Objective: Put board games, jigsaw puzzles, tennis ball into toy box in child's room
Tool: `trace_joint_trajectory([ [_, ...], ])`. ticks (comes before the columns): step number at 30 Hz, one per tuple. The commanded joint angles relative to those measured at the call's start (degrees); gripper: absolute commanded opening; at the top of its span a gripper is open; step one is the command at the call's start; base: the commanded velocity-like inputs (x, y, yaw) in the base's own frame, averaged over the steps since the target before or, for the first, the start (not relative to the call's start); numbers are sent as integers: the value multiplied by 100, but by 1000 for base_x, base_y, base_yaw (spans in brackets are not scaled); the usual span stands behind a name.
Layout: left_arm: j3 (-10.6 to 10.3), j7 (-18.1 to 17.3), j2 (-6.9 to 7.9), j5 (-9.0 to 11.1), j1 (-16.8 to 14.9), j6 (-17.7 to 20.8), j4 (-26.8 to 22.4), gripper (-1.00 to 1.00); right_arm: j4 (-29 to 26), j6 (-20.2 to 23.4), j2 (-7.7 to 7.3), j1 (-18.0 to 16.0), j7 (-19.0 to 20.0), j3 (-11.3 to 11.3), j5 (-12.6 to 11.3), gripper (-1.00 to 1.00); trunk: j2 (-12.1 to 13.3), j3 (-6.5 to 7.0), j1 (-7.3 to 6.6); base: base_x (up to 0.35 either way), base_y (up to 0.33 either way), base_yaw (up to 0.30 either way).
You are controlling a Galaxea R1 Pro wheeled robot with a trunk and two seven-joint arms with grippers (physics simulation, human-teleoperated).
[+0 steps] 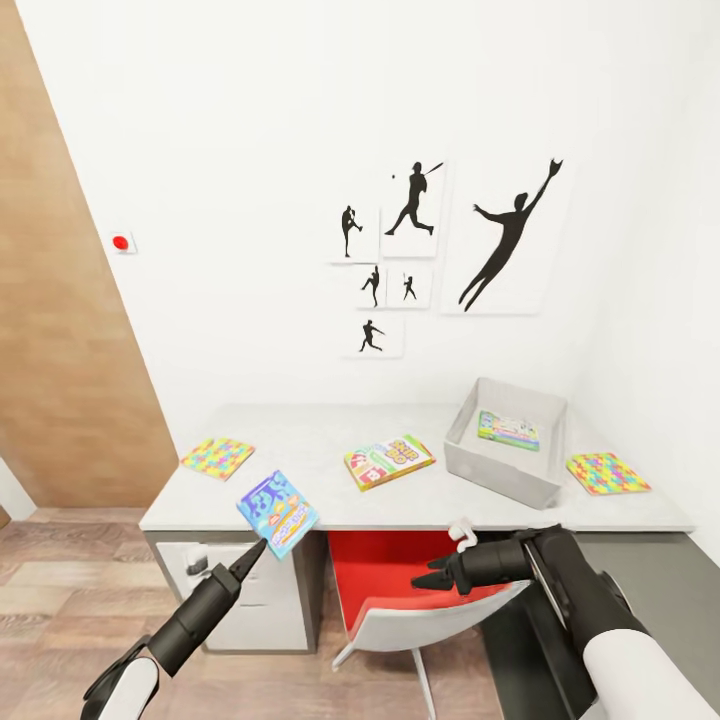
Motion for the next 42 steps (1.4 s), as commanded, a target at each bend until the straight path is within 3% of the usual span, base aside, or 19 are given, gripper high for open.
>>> trace_joint_trajectory([
  [1,3,-27,1,36,-3,48,-6,-100,-10,54,4,-5,46,-19,49,100,-9,-11,4,181,0,0],
  [19,0,-108,-7,6,5,44,-39,-100,-35,74,-9,-5,50,-23,36,100,-9,-11,4,248,0,0],
  [42,-1,-117,-8,6,5,44,-41,-100,-215,190,-29,-5,72,-29,21,100,-9,-11,4,28,43,0],
])
